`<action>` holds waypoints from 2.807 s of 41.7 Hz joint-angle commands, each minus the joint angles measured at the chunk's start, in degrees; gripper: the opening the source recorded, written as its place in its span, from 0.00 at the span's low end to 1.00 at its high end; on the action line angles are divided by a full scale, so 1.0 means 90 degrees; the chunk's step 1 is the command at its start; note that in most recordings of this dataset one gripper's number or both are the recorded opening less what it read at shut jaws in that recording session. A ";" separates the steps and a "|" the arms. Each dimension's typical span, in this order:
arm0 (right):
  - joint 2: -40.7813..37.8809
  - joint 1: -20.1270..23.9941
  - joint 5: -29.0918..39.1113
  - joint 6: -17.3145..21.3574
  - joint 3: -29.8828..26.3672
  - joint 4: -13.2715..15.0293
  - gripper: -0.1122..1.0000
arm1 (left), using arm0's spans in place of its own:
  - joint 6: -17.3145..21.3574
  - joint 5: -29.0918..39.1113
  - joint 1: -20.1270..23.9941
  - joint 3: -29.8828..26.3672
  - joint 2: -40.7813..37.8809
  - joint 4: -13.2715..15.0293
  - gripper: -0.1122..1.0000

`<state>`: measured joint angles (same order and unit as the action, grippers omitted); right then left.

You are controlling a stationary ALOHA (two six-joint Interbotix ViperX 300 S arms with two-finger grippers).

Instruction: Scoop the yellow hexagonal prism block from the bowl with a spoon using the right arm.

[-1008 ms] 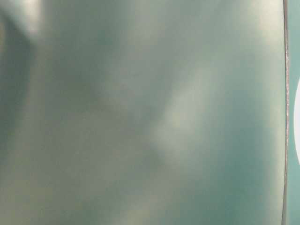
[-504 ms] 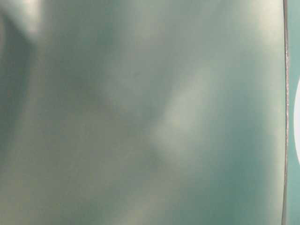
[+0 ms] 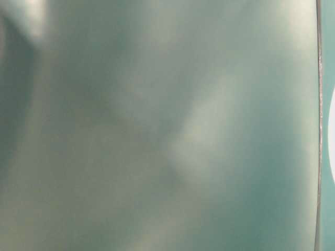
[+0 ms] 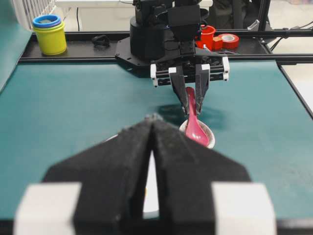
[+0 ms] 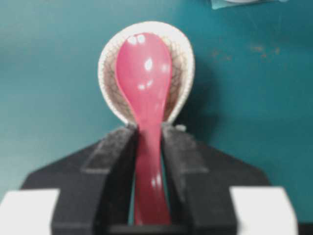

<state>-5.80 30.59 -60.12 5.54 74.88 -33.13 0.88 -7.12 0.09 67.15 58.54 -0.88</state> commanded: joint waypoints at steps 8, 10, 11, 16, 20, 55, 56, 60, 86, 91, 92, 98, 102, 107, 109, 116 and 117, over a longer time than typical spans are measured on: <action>0.0293 0.0010 -0.0020 -0.0010 -0.0010 0.0010 0.31 | 0.0010 -0.0020 0.0000 -0.0088 -0.0068 -0.0010 0.10; 0.0312 0.0010 0.0000 -0.0020 -0.0010 0.0020 0.31 | 0.0010 -0.0020 0.0000 -0.0088 -0.0068 -0.0010 0.10; 0.0332 0.0010 0.0010 -0.0020 -0.0010 0.0020 0.31 | 0.0010 -0.0020 0.0000 -0.0088 -0.0068 -0.0010 0.10; 0.0342 0.0010 0.0107 -0.0010 -0.0039 0.0010 0.35 | 0.0010 -0.0020 0.0000 -0.0088 -0.0068 -0.0010 0.10; 0.0342 0.0010 0.0195 0.0010 -0.0068 0.0020 0.43 | 0.0010 -0.0020 -0.0010 -0.0088 -0.0068 -0.0010 0.10; 0.0332 0.0029 -0.0459 0.0000 0.0186 -0.0010 0.48 | 0.0010 0.0068 -0.0010 -0.0088 -0.0068 -0.0010 0.10; 0.0322 0.0029 -0.0488 0.0000 0.0186 -0.0010 0.48 | 0.0010 0.0068 -0.0010 -0.0078 -0.0068 -0.0010 0.10; 0.0234 0.0039 -0.0635 0.0000 0.0195 0.0000 0.48 | 0.0010 0.0068 0.0000 -0.0078 -0.0068 -0.0010 0.10; -0.0137 0.0098 -0.1035 0.0000 0.0293 0.0078 0.48 | 0.0010 0.0068 0.0000 -0.0078 -0.0068 -0.0010 0.10; -0.0137 0.0088 -0.1035 0.0000 0.0283 0.0078 0.48 | 0.0010 0.0068 -0.0010 -0.0078 -0.0068 -0.0010 0.10; -0.0137 0.0098 -0.1025 0.0000 0.0283 0.0098 0.48 | 0.0010 0.0068 0.0000 -0.0078 -0.0068 -0.0010 0.10; -0.0166 0.0088 -0.1016 0.0000 0.0264 0.0078 0.48 | 0.0010 0.0068 0.0010 -0.0078 -0.0068 -0.0010 0.10; -0.0205 0.0088 -0.1006 0.0000 0.0234 0.0078 0.48 | 0.0000 0.0068 0.0078 -0.0078 -0.0068 -0.0010 0.10; -0.0244 0.0088 -0.0996 0.0000 0.0225 0.0078 0.48 | 0.0000 0.0068 0.0156 -0.0078 -0.0078 -0.0010 0.10; -0.0244 0.0088 -0.0996 0.0000 0.0215 0.0078 0.48 | -0.0010 0.0068 0.0156 -0.0078 -0.0088 -0.0010 0.10; -0.0273 0.0059 -0.0967 0.0000 0.0225 0.0068 0.48 | 0.0000 0.0068 0.0156 -0.0078 -0.0088 -0.0010 0.10; -0.0273 0.0049 -0.0947 0.0000 0.0225 0.0068 0.48 | 0.0000 0.0068 0.0156 -0.0078 -0.0088 -0.0010 0.10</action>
<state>-8.70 31.20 -68.64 5.54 77.17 -32.43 0.88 -6.15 1.32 67.06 58.45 -0.79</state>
